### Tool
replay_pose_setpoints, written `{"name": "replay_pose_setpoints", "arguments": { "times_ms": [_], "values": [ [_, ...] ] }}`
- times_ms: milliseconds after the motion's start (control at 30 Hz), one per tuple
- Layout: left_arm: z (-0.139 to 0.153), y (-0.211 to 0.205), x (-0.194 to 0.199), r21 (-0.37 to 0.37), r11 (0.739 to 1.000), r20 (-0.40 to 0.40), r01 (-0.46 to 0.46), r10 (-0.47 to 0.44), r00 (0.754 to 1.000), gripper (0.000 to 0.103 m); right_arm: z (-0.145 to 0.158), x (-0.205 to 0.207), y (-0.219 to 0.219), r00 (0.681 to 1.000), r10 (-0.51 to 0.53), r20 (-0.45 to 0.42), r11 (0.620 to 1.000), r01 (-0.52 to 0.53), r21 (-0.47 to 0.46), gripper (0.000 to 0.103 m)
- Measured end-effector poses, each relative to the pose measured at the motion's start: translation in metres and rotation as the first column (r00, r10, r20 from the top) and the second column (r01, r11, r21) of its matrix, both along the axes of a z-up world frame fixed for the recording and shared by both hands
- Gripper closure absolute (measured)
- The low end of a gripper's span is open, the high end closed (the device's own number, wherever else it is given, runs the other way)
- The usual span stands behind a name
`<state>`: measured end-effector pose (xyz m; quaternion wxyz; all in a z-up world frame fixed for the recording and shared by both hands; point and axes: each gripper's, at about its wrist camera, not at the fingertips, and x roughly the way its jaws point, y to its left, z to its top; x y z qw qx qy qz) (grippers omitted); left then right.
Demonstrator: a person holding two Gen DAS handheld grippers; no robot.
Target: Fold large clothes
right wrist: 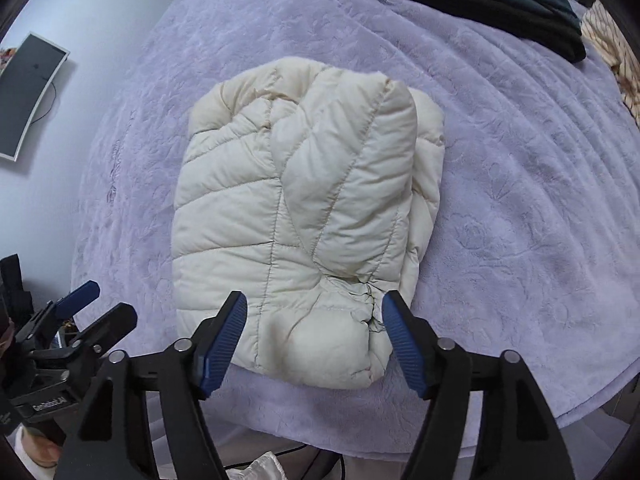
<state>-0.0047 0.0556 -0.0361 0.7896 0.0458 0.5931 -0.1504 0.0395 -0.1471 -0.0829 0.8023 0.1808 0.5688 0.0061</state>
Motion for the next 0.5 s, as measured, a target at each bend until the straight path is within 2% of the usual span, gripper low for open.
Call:
{"name": "replay_pose_setpoints", "arguments": {
  "times_ms": [67, 267, 400, 467, 500],
  "values": [
    [0.009, -0.001, -0.005, -0.002, 1.0, 0.028, -0.013, 0.013, 1.0, 0.0, 0.015, -0.004, 0.003, 1.0, 0.008, 0.021, 1.0, -0.008, -0.027, 0.023],
    [0.045, 0.0, -0.019, -0.008, 1.0, 0.142, -0.028, 0.029, 0.989, 0.0, 0.052, -0.023, 0.003, 0.998, -0.003, 0.07, 0.994, 0.01, -0.107, 0.019],
    [0.055, 0.003, -0.019, -0.007, 0.998, 0.121, -0.06, 0.061, 0.991, 0.0, 0.07, -0.033, 0.005, 0.992, -0.029, 0.125, 0.99, 0.046, -0.134, 0.016],
    [0.057, 0.006, -0.022, 0.004, 0.996, 0.117, -0.085, 0.084, 0.99, 0.0, 0.076, -0.039, 0.006, 0.99, -0.038, 0.138, 0.988, 0.058, -0.144, 0.001],
    [0.059, 0.007, -0.024, 0.011, 0.995, 0.119, -0.097, 0.095, 0.988, 0.0, 0.08, -0.042, 0.007, 0.988, -0.037, 0.148, 0.987, 0.059, -0.152, 0.0]
  ]
}}
